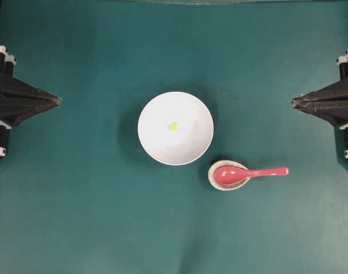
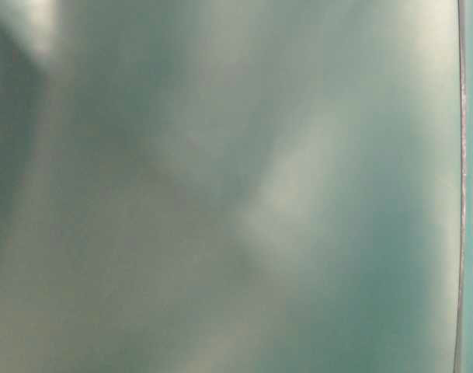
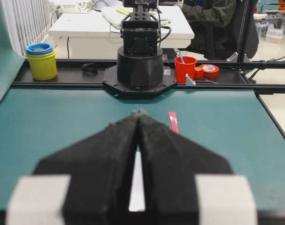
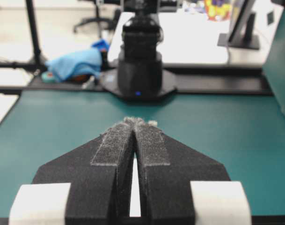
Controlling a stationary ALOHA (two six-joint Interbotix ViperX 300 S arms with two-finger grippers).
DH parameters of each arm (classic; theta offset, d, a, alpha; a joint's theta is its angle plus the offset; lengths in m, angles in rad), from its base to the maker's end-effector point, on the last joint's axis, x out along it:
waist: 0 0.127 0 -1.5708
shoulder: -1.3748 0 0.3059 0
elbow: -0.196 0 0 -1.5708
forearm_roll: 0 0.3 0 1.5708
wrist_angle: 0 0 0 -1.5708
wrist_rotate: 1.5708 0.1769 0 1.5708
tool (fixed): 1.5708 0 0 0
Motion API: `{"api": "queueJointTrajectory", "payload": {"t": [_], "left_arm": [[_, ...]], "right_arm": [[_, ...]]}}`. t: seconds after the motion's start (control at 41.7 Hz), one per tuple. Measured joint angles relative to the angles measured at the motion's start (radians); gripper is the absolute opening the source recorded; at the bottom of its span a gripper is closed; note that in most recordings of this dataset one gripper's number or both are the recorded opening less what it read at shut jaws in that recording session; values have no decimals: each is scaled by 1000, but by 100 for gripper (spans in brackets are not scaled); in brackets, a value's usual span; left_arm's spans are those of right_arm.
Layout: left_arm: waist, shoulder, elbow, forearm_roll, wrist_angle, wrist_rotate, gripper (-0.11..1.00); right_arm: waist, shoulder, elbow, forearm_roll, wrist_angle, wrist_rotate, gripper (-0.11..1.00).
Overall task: Scoop the yellow hexagonal prism block from the bowl with a spoon using the right arm.
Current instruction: 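Move the right gripper left toward the pink spoon handle, then lower the right gripper and close it on the pink spoon handle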
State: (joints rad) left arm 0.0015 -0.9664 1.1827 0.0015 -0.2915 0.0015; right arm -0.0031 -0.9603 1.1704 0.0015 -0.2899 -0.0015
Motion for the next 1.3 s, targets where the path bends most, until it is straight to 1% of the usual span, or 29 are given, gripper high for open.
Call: {"api": "queueJointTrajectory", "payload": {"t": [0.144, 0.384, 0.456, 0.528, 0.648, 0.696, 0.744, 0.864, 0.96, 1.224, 1.296], "left_arm": [[-2, 0, 0, 8, 51, -2, 0], [-2, 0, -2, 9, 49, -2, 0], [-2, 0, -2, 9, 48, -3, 0], [-2, 0, 0, 9, 46, -3, 0], [-2, 3, -2, 9, 41, -3, 0], [-2, 3, -2, 9, 40, -3, 0], [-3, 2, 0, 9, 38, -3, 0], [-3, 3, -2, 9, 38, -3, 0], [-2, 3, 0, 9, 38, -3, 0], [-3, 5, -2, 9, 37, -3, 0], [-2, 5, 0, 9, 37, -3, 0]], "right_arm": [[0, 12, 0, 2, 11, 3, 0], [9, 12, 0, 0, 12, 2, 0], [20, 12, 0, 0, 14, 0, 3], [37, 14, 0, 2, 15, 0, 16], [63, 26, 0, 2, 23, 0, 46], [71, 34, 0, 0, 23, 3, 55], [80, 48, 2, 2, 23, 3, 59], [92, 91, 9, 2, 18, 6, 58], [98, 135, 23, 11, -3, 9, 58], [109, 295, 89, 63, -173, 21, 58], [124, 348, 107, 81, -232, 23, 58]]}}
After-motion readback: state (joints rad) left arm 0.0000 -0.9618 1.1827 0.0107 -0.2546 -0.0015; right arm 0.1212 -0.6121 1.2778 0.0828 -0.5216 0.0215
